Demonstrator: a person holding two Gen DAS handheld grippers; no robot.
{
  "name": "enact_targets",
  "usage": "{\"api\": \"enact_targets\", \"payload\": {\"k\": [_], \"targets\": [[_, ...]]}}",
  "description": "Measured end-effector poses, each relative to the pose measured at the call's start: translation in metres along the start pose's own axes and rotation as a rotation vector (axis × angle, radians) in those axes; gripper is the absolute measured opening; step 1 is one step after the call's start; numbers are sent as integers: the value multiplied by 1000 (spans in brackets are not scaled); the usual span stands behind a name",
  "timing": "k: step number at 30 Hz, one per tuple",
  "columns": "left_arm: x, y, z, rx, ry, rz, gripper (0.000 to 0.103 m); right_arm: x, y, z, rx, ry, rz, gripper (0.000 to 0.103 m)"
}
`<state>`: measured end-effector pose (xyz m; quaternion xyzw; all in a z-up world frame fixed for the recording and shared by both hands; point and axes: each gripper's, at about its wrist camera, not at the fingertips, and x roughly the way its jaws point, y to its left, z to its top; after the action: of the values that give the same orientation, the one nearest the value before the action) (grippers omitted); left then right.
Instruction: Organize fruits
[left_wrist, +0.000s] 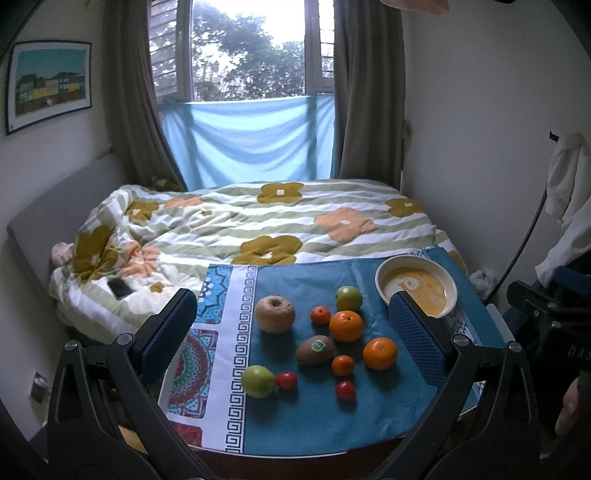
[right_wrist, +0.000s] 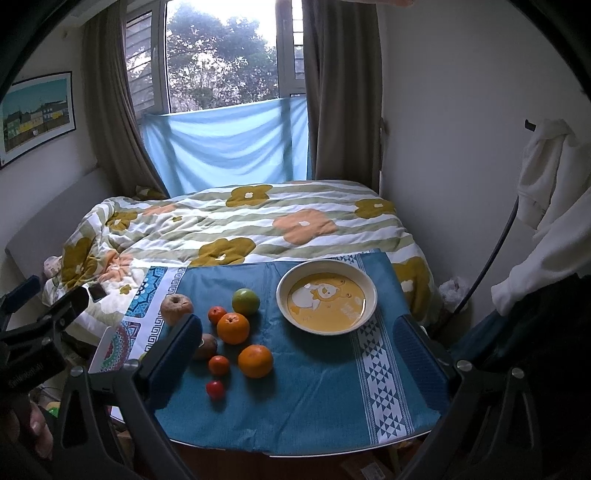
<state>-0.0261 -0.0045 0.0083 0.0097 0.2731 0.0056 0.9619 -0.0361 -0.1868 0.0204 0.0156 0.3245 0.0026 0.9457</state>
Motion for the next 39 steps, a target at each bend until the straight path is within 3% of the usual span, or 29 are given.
{"api": "enact_targets", "payload": {"k": [7, 13, 17, 23, 36, 39], "targets": [[8, 9, -5, -51, 51, 30, 103, 21, -5, 5, -46, 64, 54, 103], [19, 20, -33, -87, 94, 109, 103, 62, -9, -3, -97, 130, 144, 103], [35, 29, -57, -92, 134, 123, 103, 92, -5, -18, -118, 169, 184, 103], [71, 45, -91, -68, 214, 99, 103, 135, 1, -46, -111, 253, 219, 103], [155, 65, -140, 82, 397, -30, 103, 199, 26, -92, -138, 363, 178, 102], [169, 67, -145, 103, 421, -57, 103, 213, 31, -98, -143, 397, 168, 95]]}}
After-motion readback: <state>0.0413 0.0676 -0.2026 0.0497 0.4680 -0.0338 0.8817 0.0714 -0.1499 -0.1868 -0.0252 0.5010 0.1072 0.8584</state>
